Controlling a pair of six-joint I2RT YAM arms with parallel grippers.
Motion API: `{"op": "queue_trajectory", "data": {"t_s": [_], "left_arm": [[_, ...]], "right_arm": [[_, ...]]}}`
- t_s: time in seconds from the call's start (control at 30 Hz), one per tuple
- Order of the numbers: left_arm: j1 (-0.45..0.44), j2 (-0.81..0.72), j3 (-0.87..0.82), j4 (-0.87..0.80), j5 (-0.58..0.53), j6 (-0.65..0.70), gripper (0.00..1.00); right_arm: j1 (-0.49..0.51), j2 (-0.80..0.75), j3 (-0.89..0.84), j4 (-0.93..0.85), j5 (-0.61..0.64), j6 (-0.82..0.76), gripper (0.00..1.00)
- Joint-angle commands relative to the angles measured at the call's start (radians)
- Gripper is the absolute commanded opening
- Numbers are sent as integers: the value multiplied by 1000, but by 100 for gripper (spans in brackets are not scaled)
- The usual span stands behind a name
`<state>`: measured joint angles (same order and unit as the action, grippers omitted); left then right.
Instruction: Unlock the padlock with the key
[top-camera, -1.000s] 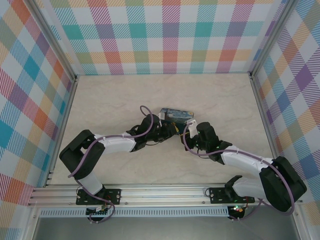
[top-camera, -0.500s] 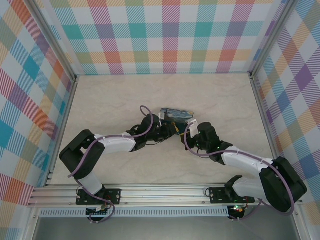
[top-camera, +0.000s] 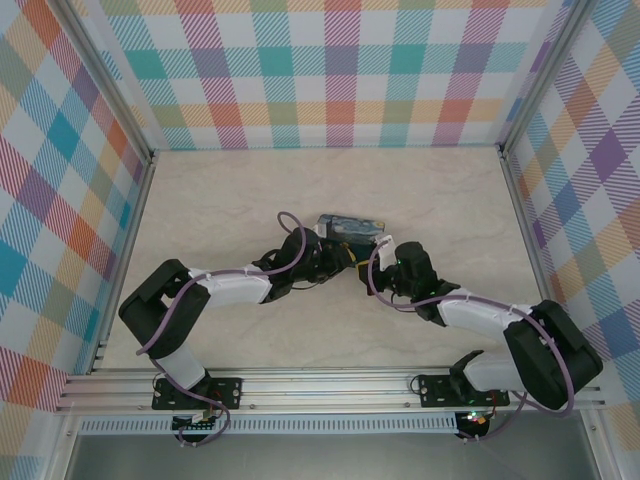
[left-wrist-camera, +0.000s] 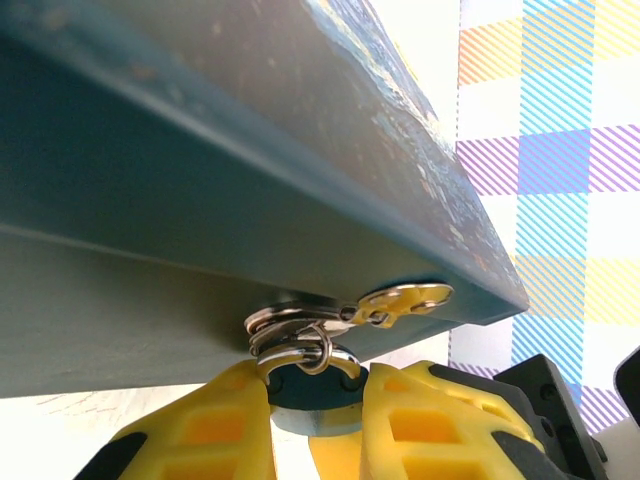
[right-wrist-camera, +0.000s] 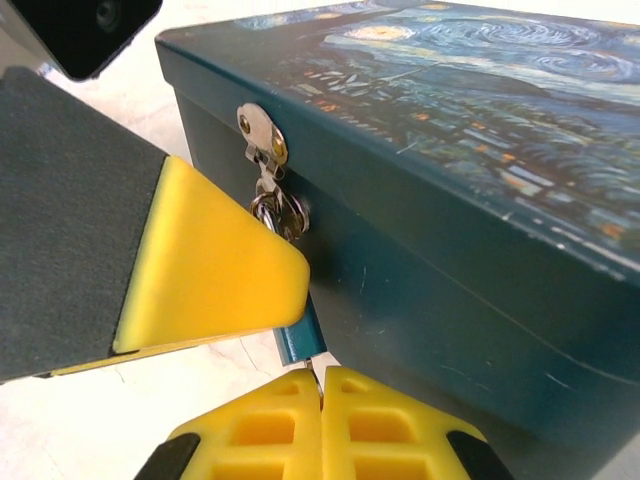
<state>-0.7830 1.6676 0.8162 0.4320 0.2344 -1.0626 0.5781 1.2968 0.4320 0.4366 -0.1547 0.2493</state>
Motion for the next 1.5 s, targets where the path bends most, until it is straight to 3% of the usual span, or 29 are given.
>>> {"op": "queue_trajectory", "data": {"t_s": [0.0,0.13,0.27,0.5,0.7,1.07,1.47], "left_arm": [[-22,9,14,56,80,-31,0],[-22,7,2,58,44,-44,0],[-13,12,-6,59,17,-59,0],[7,17,-2,54,14,-63,0],[10,15,-1,56,18,-67,0],[10,4,1,58,28,-74,0],[10,3,-3,68,28,-81,0]], "right_arm": [[-17,9,15,185,-26,55,6],[-20,-24,5,131,-26,41,11],[-59,-71,-40,81,-69,44,26],[-108,-213,-103,-18,-127,49,43],[-128,-212,-118,-10,-263,99,50],[-135,-9,-78,225,-308,227,39],[-136,65,-58,254,-293,238,23]]}}
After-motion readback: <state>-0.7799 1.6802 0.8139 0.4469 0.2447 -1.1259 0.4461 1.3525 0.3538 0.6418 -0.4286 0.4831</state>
